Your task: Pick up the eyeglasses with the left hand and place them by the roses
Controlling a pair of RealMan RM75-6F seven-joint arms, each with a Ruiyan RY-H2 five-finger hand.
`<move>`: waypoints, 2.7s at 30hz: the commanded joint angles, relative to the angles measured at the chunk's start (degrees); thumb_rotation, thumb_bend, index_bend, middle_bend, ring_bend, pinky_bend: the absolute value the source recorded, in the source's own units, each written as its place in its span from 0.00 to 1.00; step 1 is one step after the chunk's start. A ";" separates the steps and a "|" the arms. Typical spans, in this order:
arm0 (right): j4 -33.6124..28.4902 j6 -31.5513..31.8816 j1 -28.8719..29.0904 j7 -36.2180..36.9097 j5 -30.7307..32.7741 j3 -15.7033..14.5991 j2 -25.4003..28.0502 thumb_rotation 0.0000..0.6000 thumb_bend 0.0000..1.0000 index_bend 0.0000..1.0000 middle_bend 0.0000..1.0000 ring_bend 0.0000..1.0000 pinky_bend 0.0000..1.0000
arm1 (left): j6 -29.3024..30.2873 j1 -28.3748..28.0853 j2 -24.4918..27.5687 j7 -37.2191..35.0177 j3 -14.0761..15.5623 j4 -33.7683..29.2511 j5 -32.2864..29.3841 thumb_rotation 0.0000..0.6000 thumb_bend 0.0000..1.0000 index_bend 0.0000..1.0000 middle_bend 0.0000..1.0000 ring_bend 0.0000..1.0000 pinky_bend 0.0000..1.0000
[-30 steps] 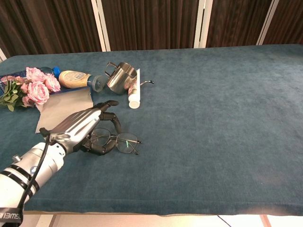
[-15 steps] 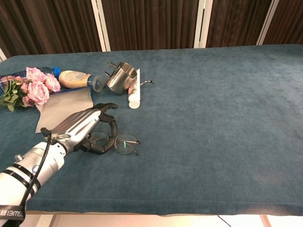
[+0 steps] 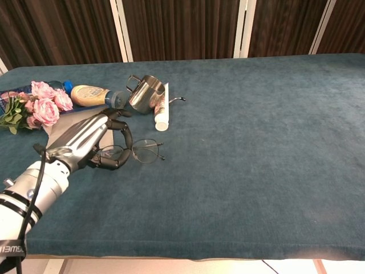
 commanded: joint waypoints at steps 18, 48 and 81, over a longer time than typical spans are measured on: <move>0.02 0.00 0.02 0.07 -0.10 -0.06 0.03 1.00 0.15 0.00 0.00 0.00 0.00 | -5.00 -6.42 -0.23 0.10 -12.06 15.37 -10.88 1.00 0.44 0.66 0.12 0.01 0.06; -0.46 -0.74 0.23 1.62 -0.86 -0.62 0.75 1.00 0.15 0.00 0.00 0.00 0.00 | -10.65 -11.87 -5.03 0.50 -12.52 34.81 -15.20 1.00 0.44 0.65 0.12 0.01 0.04; -0.78 -0.91 0.27 2.29 -1.12 -0.91 1.19 1.00 0.15 0.00 0.00 0.00 0.00 | -11.88 -14.03 -7.64 -1.75 -12.97 42.44 -16.22 1.00 0.41 0.27 0.08 0.01 0.04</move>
